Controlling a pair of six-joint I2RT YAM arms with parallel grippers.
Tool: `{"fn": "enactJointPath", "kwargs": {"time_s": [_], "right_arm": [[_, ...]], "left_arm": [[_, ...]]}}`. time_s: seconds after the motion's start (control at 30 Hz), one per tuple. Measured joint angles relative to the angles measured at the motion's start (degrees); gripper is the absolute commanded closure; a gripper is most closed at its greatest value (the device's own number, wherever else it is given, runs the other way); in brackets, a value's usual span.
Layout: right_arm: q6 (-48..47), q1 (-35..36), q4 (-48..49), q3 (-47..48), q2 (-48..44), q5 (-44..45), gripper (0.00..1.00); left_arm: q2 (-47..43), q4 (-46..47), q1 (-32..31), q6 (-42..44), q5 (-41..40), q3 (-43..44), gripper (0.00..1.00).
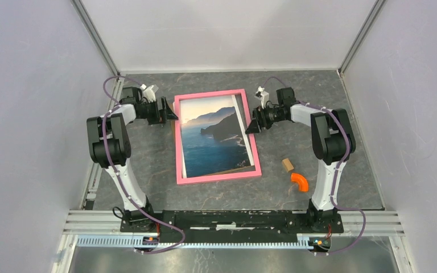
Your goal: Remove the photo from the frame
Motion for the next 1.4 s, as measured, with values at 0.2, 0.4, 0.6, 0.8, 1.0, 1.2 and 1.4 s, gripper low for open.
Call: {"fn": "enactJointPath", "kwargs": {"time_s": [0.2, 0.4, 0.6, 0.8, 1.0, 1.2, 1.4], "right_arm": [[0.2, 2.3, 3.7, -5.9, -2.5, -2.2, 0.27], [1.6, 4.6, 4.9, -12.6, -5.9, -5.3, 0.26], [3.5, 4.5, 5.0, -15.1, -8.1, -4.6, 0.23], [4.9, 1.6, 4.9, -16.2, -8.9, -4.7, 0.23], [4.5, 1.0, 5.3, -16.9, -9.0, -5.8, 0.21], [3.5, 0.9, 5.1, -17.1, -9.0, -6.9, 0.24], [3.1, 1.0, 4.4, -17.2, -8.7, -7.5, 0.3]], "left_arm": [[3.7, 0.6, -1.9, -1.2, 1.1, 4.7, 0.06], [4.9, -0.4, -4.1, -1.2, -0.7, 7.2, 0.05], [2.1, -2.4, -4.4, -1.1, -4.0, 5.1, 0.0], [-9.5, -5.1, -4.4, -1.1, -10.6, -3.8, 0.05], [-14.5, -5.9, -4.4, -1.1, -12.8, -9.5, 0.11], [-14.4, -6.4, -4.7, -1.2, -15.6, -13.3, 0.23], [-13.9, -6.3, -7.1, -1.7, -18.5, -13.5, 0.51]]}}
